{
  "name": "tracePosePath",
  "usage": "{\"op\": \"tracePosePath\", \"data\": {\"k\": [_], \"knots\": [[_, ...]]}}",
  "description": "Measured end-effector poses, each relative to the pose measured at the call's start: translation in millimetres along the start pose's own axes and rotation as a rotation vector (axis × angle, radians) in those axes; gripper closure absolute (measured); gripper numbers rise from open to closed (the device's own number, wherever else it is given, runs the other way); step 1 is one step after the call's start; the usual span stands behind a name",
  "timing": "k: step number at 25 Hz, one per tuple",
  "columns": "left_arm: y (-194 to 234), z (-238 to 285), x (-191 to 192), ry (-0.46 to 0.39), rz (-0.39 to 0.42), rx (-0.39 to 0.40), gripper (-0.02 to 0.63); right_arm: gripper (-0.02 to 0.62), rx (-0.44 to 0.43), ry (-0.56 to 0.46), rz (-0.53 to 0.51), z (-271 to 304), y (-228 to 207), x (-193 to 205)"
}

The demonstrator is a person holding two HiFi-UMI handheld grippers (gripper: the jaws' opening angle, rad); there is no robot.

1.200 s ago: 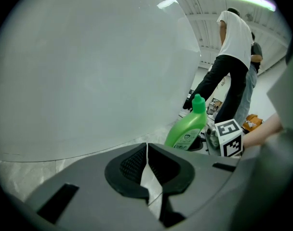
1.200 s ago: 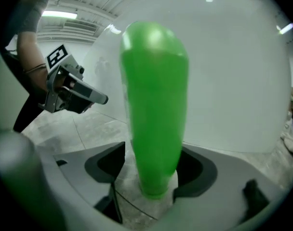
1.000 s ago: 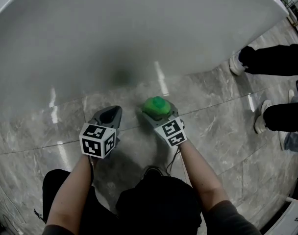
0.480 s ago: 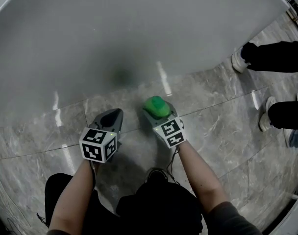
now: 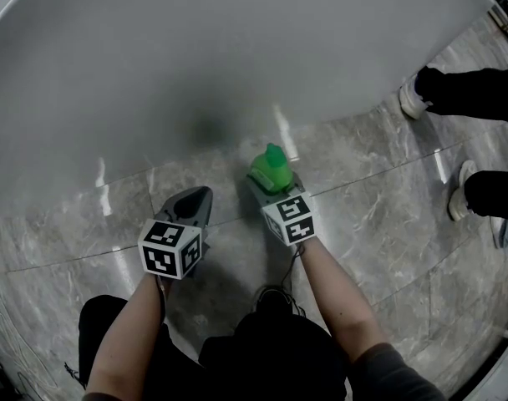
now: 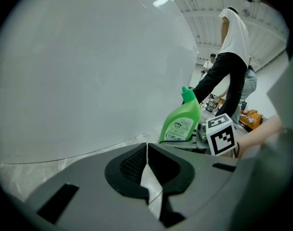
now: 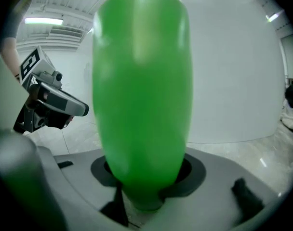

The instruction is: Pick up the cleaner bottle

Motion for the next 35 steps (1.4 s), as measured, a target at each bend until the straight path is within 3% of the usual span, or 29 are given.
{"op": "tracePosePath", "data": {"k": [4,11,16,21,25,35], "knots": [[3,-1,-4,-0.011,-0.016,0.001,0.586,0.396,-0.006,-0.017,0.135,2,-7,1],[11,-4,-9,-0.027,-0.038,0.002,0.586,0.399,-0.058,-0.097,0.48,-4,-12,5],[11,-5,-15,-0.042,-0.024,0.023,0.586,0.399,-0.105,-0.182,0.62,-17,-12,-9],[2,-20,-50,-0.089,-0.001,0.086,0.586,0.399,-0.128,-0.235,0.699,-45,-4,-45],[-13,-51,-87,-0.116,-0.01,0.092,0.586,0.399,-0.134,-0.258,0.768,-90,5,-91],[-71,-143,-183,-0.045,0.043,0.107,0.586,0.397,-0.272,-0.207,0.807,-208,36,-216]]}}
Point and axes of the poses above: the fingertips, and each gripper's own axes: z forward along the fingers, y to its left, x out of its underside, the point moved 6 cm from there along -z, backward along the fingers, and after that the axes turned 1 degree about -y, right-handed, at the moved point
